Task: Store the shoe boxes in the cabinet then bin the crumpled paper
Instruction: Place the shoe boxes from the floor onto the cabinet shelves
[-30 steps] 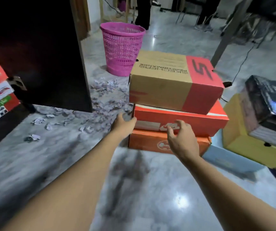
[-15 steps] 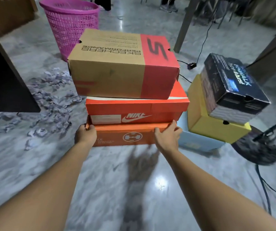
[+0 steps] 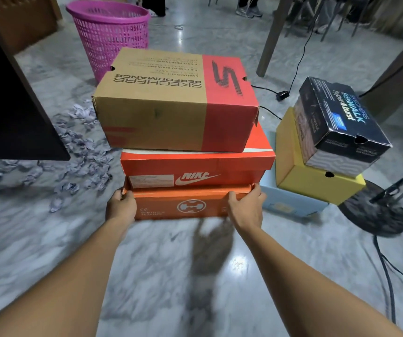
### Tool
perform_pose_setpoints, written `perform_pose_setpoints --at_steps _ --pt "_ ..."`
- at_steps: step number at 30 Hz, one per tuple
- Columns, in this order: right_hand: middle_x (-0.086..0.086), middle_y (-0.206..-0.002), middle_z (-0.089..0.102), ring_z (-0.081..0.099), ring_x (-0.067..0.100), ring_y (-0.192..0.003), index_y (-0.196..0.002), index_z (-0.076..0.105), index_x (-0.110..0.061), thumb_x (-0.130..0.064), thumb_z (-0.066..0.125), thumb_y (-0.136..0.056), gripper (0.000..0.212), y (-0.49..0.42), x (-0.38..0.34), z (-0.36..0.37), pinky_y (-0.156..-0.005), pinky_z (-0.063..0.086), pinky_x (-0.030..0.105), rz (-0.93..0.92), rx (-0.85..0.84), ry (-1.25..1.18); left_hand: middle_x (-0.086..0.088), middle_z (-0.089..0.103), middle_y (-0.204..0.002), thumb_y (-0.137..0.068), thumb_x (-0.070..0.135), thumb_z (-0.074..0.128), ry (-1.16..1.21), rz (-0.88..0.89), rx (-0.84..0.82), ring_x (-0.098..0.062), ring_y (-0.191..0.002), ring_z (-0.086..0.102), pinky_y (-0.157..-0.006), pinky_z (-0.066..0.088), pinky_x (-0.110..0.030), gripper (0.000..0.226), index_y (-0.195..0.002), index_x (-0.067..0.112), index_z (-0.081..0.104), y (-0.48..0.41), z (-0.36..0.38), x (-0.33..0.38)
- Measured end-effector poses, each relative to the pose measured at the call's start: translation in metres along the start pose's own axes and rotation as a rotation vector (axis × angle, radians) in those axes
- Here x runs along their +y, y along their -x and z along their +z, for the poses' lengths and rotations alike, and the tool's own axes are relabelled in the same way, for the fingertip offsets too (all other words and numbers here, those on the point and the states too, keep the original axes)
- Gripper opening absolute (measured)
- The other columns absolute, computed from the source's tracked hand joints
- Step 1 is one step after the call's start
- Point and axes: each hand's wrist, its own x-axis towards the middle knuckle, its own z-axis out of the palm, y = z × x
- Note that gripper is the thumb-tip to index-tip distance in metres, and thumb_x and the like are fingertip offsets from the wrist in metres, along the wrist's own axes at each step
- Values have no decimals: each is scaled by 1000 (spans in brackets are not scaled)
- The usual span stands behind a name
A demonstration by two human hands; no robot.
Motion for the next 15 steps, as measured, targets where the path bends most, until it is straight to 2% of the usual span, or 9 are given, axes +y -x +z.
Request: perform_pose_setpoints --at_steps 2,5,8,12,15 --pt "8 -136 40 57 31 -113 -145 30 -18 -39 60 -90 66 10 3 0 -94 48 44 22 5 10 -11 64 -110 -94 34 41 0 -5 13 -34 -96 64 -90 55 -52 31 -120 26 54 11 -8 -8" --pt "9 -135 42 55 31 -118 -142 32 -17 -42 62 -88 67 25 8 -4 -96 49 46 21 -3 31 -12 64 -110 -94 33 41 27 -12 22 -34 -97 63 -91 54 -52 27 -115 23 55 32 -22 -21" --pt "10 -133 43 55 33 -118 -138 35 -17 -46 65 -85 68 39 15 -10 -97 50 48 10 -34 55 -12 63 -112 -96 32 41 37 -26 13 -33 -98 62 -90 55 -50 25 -115 24 54 53 -38 -32" --pt "11 -133 43 55 34 -118 -136 37 -14 -48 65 -82 70 62 21 -14 -97 50 50 -7 -58 66 -11 61 -118 -96 29 40 37 -60 24 -32 -103 60 -86 56 -48 35 -129 21 51 73 -59 -46" --pt "9 -131 44 55 32 -117 -133 37 -16 -51 62 -80 68 78 29 -13 -95 51 51 -48 -80 68 -11 59 -117 -96 28 41 10 -68 49 -34 -104 58 -87 55 -48 31 -124 19 53 84 -73 -56"
